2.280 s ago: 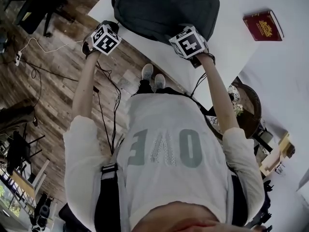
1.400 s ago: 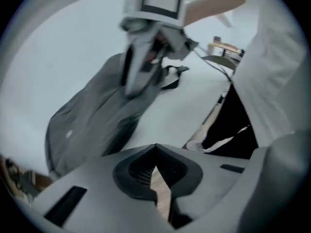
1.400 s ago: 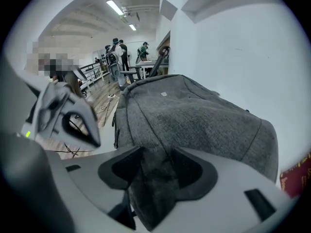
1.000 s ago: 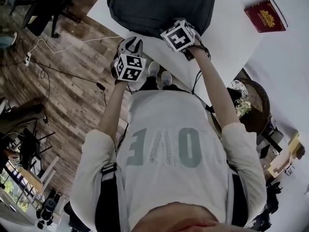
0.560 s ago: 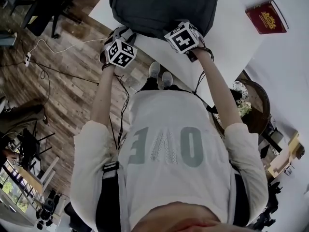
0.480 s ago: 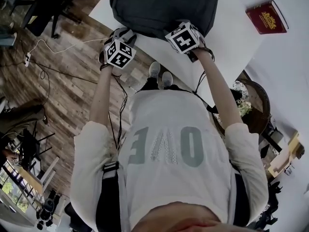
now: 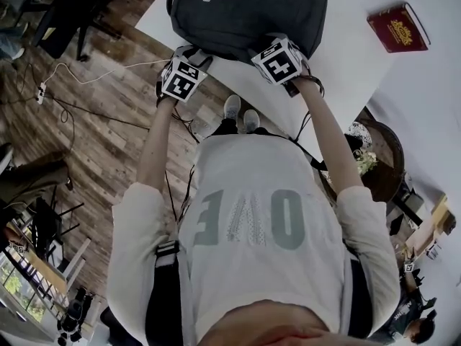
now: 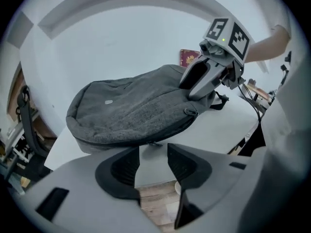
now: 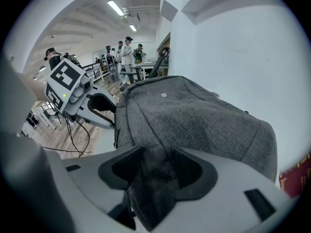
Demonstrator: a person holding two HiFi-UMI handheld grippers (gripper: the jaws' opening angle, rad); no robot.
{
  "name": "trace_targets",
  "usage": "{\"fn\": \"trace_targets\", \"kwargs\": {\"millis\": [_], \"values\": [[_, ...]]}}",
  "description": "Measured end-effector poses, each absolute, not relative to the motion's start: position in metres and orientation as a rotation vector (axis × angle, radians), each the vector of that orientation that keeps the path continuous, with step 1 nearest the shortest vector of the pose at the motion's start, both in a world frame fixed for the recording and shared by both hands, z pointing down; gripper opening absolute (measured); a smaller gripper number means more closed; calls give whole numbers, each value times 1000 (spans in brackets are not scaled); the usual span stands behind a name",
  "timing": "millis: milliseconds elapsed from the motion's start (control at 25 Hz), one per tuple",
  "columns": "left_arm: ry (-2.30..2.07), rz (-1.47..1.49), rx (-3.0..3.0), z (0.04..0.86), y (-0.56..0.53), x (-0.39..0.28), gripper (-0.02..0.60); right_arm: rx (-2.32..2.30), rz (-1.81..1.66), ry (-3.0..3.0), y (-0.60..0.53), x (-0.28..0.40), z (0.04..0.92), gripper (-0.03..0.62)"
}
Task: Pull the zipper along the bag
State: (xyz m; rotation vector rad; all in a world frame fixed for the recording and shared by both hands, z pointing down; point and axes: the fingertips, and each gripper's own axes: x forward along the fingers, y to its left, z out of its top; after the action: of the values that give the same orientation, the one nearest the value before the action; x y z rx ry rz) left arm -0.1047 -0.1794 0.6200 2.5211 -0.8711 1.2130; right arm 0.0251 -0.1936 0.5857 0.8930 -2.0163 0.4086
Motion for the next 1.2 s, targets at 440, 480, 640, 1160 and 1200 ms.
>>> {"fn": "trace_targets", "kwargs": {"millis": [440,480,640,1160,1200], "values": [[-1036,824,2255,620,-182,-104,54,902,399,-2011,-193,24,584,229],[-1038,768,2228,619,-180,-104,54,902,399,-2011,-193,24,584,228],[-1052,636,2178,617,-177,-97,66,904,396,-2009,-193,24,584,228],[-1138,867,2215,622,-181,-113,28,906,388,-2020,-193,24,583,227],[-1142,878,2225,622,-181,-112,28,907,388,-2021,-193,24,583,227]]}}
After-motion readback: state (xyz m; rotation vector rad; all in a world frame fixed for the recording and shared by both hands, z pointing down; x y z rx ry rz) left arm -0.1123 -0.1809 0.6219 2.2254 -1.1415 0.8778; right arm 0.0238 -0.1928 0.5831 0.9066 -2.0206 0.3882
